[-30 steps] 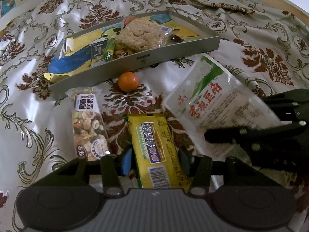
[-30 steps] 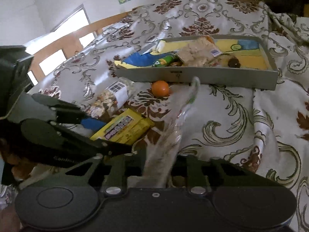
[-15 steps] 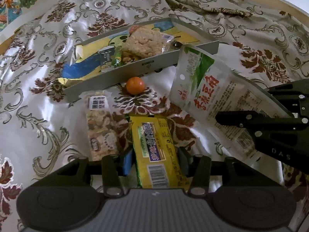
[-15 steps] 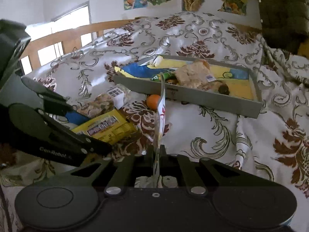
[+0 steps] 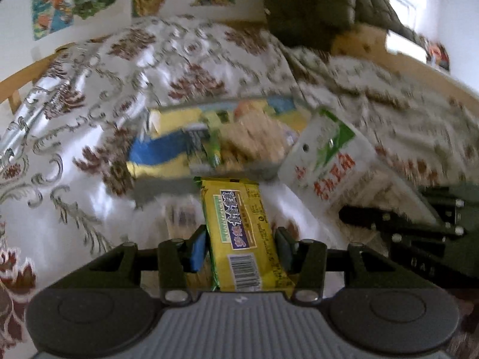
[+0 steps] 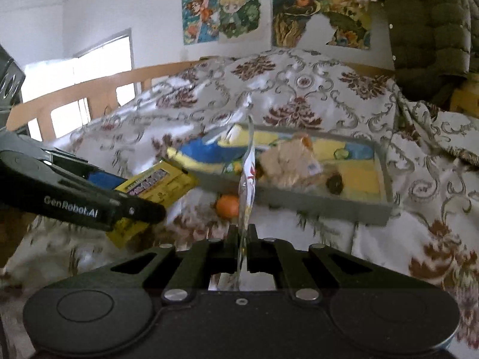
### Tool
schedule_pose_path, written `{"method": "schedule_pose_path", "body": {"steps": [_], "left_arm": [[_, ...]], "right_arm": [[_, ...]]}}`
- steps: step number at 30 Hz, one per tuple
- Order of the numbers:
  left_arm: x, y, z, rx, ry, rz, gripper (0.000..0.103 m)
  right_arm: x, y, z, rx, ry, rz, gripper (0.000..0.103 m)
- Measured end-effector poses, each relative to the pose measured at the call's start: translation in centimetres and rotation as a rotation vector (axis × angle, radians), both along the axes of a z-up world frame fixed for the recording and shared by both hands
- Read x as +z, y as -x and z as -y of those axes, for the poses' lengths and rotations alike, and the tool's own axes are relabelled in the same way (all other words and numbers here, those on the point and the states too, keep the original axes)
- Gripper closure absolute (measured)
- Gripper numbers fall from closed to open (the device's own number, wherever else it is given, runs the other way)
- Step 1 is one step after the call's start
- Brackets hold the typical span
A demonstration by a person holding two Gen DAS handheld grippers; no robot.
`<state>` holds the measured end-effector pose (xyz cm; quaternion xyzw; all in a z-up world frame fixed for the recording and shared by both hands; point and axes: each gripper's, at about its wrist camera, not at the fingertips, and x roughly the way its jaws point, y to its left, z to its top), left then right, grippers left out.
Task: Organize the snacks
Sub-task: 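Lower both tools over the tray and open them to drop the two snacks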
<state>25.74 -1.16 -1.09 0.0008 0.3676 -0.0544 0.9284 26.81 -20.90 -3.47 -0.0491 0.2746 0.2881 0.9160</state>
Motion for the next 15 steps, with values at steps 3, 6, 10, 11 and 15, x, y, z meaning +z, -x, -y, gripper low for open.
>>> {"method": "schedule_pose_path", "body": {"steps": [3,6,10,11,15], "left_arm": [[1.0,-2.7,-1.1,0.029,0.029,0.029,0.051],[1.5,-6.2,-2.7,0.052,0.056,0.054,0.051],[1.5,-10.9,-4.7,0.083,0.061,0.079,0.051],[1.3,-12.1,-5.1,0.088,0.06,0.083,0.051],[0.1,-15.8,-6.4,0.104,0.072,0.085,0.051]], "right_arm": [[1.2,-3.1,-0.7,-0.001,-0.026,0.005,0.099],[2.2,-6.9,-1.9,-0.002,-0.057,0.007,0.099],[2.6,-12.8,-3.7,-0.01,-0.108,-0.009,0.099],[2.4,-14.1,-4.1,-0.012,-0.117,-0.016,0.099],[1.2,-18.5,-5.8,-0.021,-0.115,-0.049,0.099]]}}
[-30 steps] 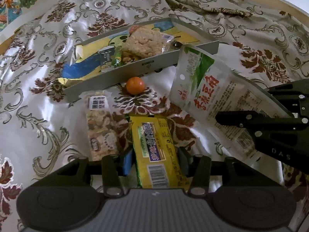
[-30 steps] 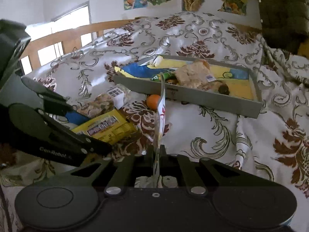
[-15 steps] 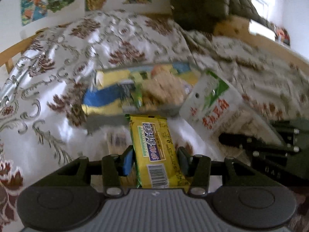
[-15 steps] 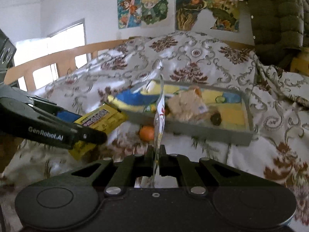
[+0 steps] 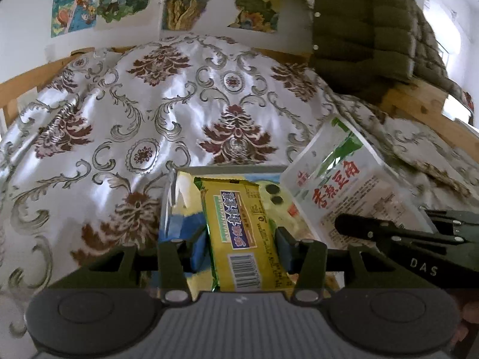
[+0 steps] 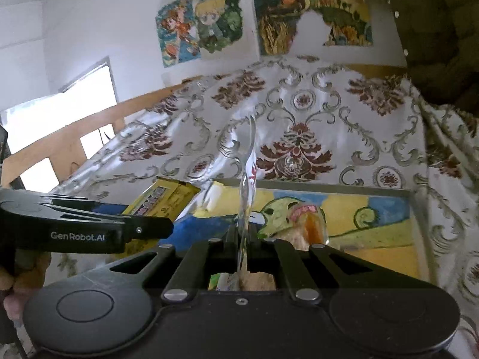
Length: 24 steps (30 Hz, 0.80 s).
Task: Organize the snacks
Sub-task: 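Lower both tools over the tray and open them to drop the two snacks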
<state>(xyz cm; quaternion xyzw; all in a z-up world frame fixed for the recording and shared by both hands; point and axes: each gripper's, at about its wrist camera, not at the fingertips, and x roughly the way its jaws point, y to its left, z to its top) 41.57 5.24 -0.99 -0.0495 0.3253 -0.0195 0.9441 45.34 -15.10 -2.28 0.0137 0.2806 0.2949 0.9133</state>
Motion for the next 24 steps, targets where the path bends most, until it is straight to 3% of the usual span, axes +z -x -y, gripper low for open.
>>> {"method": "schedule_pose_path", "body": {"steps": [8,10,11,20,22,24], "left_arm": [[-3.7,-4.1,-1.2,0.008,0.042,-0.053,0.054],[-4.6,-4.5,-1.2,0.007,0.04,-0.078,0.074],[-5.0,-4.6,-1.2,0.001,0.046,-0.094,0.075],[-6.3,-4.6,-2.0,0.039,0.088,-0.108,0.072],[-6.2,-4.5,-2.2,0.051,0.09,-0.106,0.066],[-6.1,-4.2,-2.3,0.064,0.096,-0.104,0.057]], "right_arm": [[-2.6,-4.0,-1.5,-0.015,0.026,-0.081,0.099],[-2.8,-4.6,-1.8,-0.015,0.033,-0.094,0.098],[-2.9,-4.8,-1.9,-0.013,0.037,-0.097,0.098],[-2.9,-5.2,-2.7,-0.012,0.084,-0.09,0.09],[-2.7,-5.0,-2.9,-0.008,0.102,-0.078,0.087],[-2.4,-4.6,-3.0,-0.008,0.126,-0.055,0.077]]}}
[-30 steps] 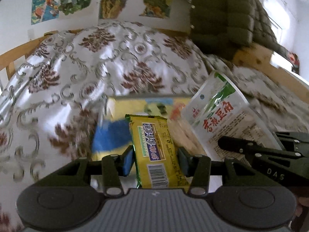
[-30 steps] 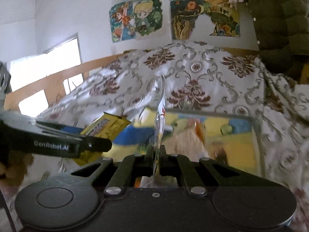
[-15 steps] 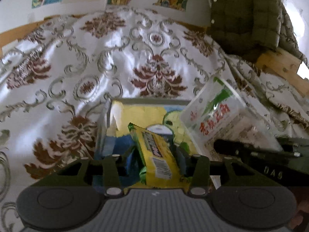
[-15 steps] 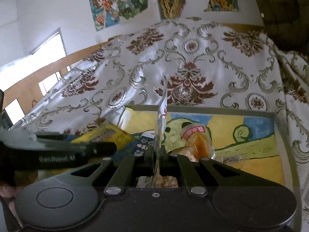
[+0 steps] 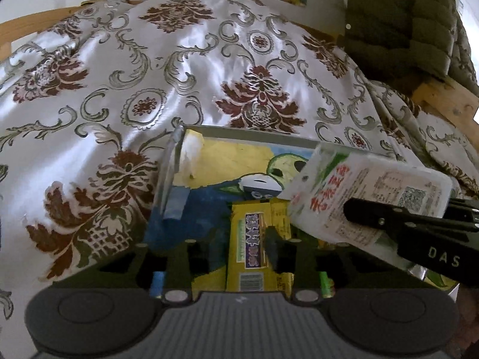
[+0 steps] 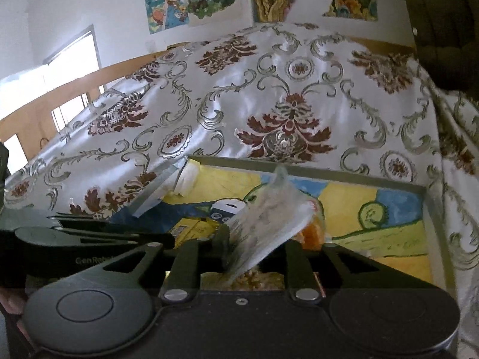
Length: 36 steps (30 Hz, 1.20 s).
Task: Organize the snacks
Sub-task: 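Lower both tools over the tray and open them to drop the two snacks, then pull both tools back from the tray toward the nut bag and orange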
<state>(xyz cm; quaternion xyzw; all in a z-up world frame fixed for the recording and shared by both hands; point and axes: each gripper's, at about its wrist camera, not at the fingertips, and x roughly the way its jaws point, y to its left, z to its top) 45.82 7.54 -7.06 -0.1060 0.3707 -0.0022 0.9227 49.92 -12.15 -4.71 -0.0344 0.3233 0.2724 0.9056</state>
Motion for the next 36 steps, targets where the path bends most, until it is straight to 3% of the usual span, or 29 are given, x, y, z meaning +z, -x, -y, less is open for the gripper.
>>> {"method": "schedule_pose_path", "body": {"steps": [3,5,7,14,18,21,36], "left_arm": [[0.4,0.6,-0.1,0.027,0.007,0.011,0.04],[0.9,1.1,-0.2,0.032,0.01,0.023,0.037],[1.5,1.7,-0.1,0.036,0.008,0.039,0.025],[4.4,4.6,0.5,0.073,0.005,0.127,0.0],[6.2,6.4,0.7,0.104,0.014,0.159,0.0],[7.2,8.0,0.7,0.144,0.029,0.171,0.0],[10.8,19.0,2.6,0.179,-0.021,0.278,0.0]], "right_arm": [[0.5,0.5,0.3,-0.005,0.011,0.019,0.067],[0.8,0.8,0.8,-0.014,0.012,0.022,0.063],[1.2,1.1,1.4,-0.023,0.009,0.027,0.058],[3.5,3.3,3.2,-0.058,-0.003,0.069,0.031],[5.2,5.0,4.3,-0.086,-0.023,0.095,0.011],[6.6,6.7,5.1,-0.103,-0.035,0.126,0.002],[10.2,16.8,8.2,-0.173,0.005,0.234,0.001]]}}
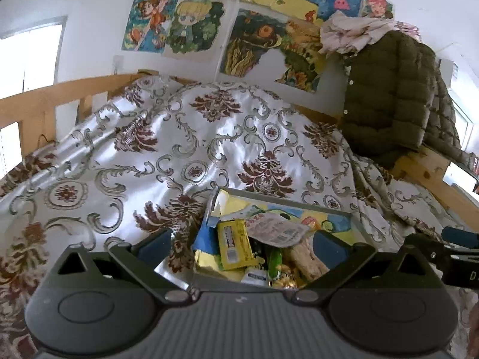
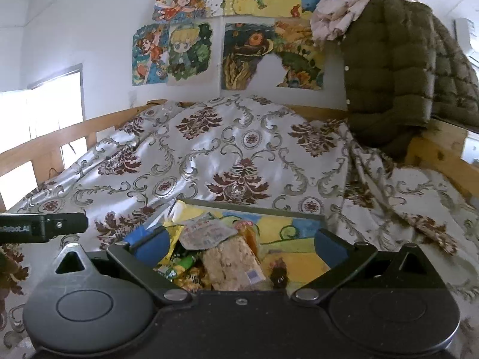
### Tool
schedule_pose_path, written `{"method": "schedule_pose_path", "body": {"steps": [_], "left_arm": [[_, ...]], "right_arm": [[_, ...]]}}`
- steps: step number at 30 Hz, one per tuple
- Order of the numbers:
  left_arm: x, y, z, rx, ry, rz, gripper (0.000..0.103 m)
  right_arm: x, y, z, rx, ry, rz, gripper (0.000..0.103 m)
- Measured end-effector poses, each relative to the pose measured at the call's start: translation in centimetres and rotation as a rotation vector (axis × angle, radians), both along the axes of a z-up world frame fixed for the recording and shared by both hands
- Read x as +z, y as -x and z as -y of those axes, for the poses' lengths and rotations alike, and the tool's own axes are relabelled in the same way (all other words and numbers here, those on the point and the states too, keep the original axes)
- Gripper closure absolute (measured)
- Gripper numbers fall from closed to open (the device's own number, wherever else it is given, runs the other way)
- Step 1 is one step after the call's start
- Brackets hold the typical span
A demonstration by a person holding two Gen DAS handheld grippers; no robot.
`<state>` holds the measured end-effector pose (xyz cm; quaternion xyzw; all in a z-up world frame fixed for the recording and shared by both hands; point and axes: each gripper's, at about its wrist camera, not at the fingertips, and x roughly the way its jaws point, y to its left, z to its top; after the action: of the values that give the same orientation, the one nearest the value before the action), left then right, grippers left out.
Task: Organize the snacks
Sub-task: 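Pull both tools back from the tray toward the nut bag and orange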
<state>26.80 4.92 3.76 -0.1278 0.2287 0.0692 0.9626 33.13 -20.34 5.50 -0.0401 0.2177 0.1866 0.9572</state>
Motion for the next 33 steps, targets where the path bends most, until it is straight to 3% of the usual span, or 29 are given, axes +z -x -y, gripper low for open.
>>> {"method": "schedule_pose_path", "body": {"steps": [6,12,22,29,33], "left_arm": [[0.4,3.2,1.8,0.036,-0.052,-0.011,0.0],[-0.1,7.2,4.0,0.006,-0.083,0.013,0.0],[-1.9,13.7,7.4,-0.053,-0.223,-0.023,0.0],[-2.9,17.2,7.4,-0.075,-0.206,-0.029,0.0],[-3.2,18.4,7.0,-0.069,-0.236,-0.041,0.0]], "right_arm": [[0.5,3.4,1.6,-0.034,-0.017,0.015,0.001],[0.5,7.3,3.5,-0.084,-0.02,0.041,0.001],[-2.2,14.7,5.7,-0.1,-0.004,0.001,0.001],[-3.2,19.0,6.5,-0.101,0.014,-0.03,0.001],[-4.1,20.6,6.8,-0.114,0.011,-0.073,0.001]]}}
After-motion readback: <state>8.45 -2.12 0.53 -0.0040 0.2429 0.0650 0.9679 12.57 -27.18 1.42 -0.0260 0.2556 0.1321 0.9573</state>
